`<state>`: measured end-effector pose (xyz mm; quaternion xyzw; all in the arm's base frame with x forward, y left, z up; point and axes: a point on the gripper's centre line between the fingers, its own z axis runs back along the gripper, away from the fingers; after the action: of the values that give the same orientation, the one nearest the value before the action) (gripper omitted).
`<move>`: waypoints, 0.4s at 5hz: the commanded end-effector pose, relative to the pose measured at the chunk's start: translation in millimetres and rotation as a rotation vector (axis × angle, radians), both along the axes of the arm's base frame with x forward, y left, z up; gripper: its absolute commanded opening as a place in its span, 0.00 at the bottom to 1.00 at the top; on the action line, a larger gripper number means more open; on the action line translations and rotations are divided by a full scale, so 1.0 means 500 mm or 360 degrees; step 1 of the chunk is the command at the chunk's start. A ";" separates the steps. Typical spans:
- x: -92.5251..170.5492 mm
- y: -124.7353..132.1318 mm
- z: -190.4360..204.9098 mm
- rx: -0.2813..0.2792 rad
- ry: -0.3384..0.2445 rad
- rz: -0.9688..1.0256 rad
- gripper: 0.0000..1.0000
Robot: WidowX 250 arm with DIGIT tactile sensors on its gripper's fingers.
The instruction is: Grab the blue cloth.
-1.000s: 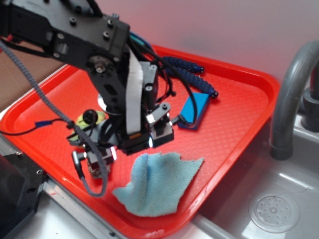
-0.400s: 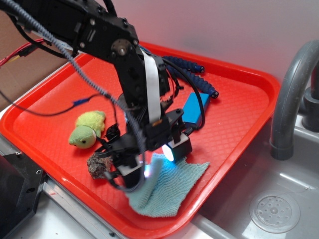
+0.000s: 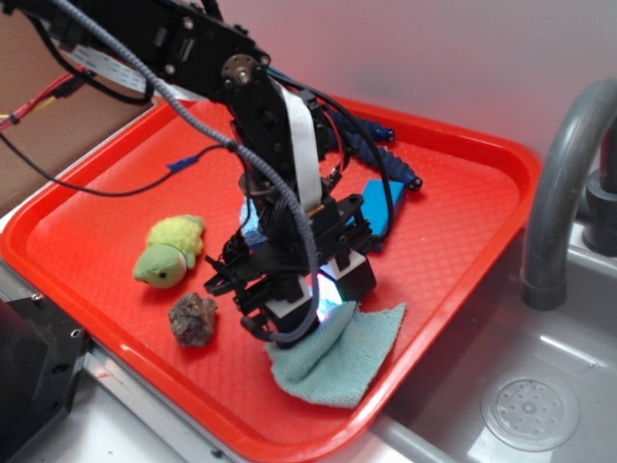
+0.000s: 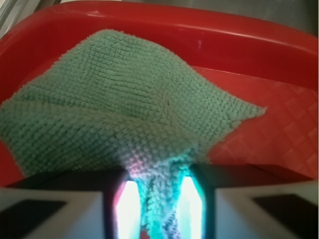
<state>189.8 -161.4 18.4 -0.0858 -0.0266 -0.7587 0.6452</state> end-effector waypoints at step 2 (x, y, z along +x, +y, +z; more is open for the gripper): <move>-0.009 0.070 0.163 0.0093 -0.0091 0.1131 0.00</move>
<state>204.5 -115.8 91.9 -0.0330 -0.0227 -0.4875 0.8722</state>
